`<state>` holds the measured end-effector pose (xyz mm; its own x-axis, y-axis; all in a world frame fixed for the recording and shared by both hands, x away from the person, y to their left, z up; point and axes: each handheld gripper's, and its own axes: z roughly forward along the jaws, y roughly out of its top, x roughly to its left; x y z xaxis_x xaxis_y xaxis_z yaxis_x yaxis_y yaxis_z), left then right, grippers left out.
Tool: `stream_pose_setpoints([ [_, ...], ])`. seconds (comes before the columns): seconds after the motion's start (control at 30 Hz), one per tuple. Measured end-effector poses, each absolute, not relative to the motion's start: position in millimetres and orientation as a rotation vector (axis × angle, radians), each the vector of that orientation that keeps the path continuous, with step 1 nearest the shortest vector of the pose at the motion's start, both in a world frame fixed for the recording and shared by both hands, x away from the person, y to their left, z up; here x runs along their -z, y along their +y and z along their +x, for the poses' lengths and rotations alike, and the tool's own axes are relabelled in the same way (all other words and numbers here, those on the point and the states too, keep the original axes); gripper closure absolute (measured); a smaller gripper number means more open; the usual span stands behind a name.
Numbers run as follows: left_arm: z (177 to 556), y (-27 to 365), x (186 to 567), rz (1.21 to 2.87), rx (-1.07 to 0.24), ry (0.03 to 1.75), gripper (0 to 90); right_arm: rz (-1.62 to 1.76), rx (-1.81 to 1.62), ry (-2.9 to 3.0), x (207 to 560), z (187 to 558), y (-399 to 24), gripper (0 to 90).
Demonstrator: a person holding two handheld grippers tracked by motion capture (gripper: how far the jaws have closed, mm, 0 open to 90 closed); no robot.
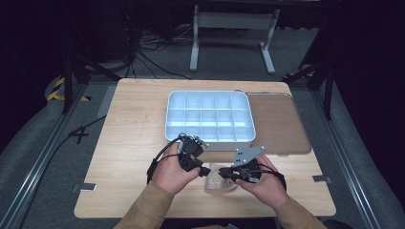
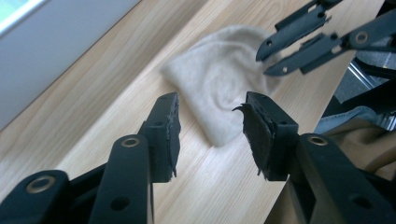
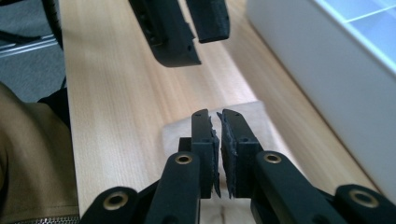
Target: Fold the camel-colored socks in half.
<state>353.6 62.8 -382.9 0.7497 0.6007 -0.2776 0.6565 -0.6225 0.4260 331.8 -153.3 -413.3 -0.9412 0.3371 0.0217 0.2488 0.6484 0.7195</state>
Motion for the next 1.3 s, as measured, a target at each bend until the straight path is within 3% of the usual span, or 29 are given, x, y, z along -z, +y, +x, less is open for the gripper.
stream_pose_setpoints([
  [0.5,355,64,392,2.466,0.186,0.933,60.9,0.492,-1.04,2.804,428,335,-148,83.4],
  [0.87,362,33,408,2.503,0.235,0.764,63.1,0.573,-0.956,2.801,434,334,-166,82.7],
  [1.3,369,15,436,2.625,0.298,0.766,67.1,0.642,-1.02,2.795,458,346,-184,81.9],
])
